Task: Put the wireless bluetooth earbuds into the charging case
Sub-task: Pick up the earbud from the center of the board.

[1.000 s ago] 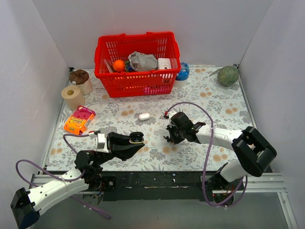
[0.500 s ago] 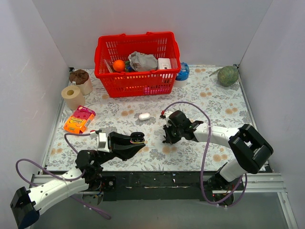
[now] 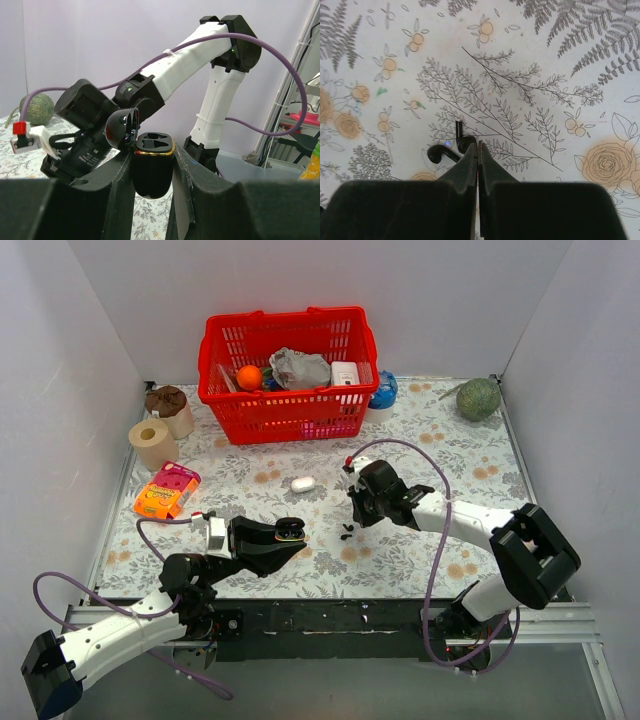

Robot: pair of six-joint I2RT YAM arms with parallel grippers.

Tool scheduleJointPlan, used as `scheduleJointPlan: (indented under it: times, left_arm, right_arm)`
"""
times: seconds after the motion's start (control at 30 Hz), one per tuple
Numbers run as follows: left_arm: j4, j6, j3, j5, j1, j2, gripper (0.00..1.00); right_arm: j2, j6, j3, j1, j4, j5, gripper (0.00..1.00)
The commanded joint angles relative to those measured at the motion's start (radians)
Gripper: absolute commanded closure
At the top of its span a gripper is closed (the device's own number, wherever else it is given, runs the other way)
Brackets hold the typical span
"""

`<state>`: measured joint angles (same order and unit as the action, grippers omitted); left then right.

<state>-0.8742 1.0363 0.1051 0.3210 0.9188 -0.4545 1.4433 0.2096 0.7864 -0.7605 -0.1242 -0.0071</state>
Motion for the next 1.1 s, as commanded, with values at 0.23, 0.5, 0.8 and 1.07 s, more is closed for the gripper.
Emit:
scheduleJointPlan:
  times: [0.23,0.5,0.8,1.07]
  left_arm:
    - [0.044,-0.005,0.018,-0.005,0.005,0.037,1.0]
    - [0.038,0.004,0.016,-0.002,0.005,0.025,1.0]
    - [0.026,0.013,0.013,0.001,0.005,0.014,1.0]
    - [0.024,0.025,0.011,0.004,0.005,0.014,1.0]
  right_arm:
    - [0.043,0.034,-0.024,0.013,0.052,-0.025,0.99]
    - [0.057,0.056,-0.055,0.013,0.052,-0.039,0.99]
    - [0.062,0.068,-0.093,0.01,0.11,-0.114,0.99]
    - [0.063,0.065,-0.11,0.003,0.11,-0.142,0.99]
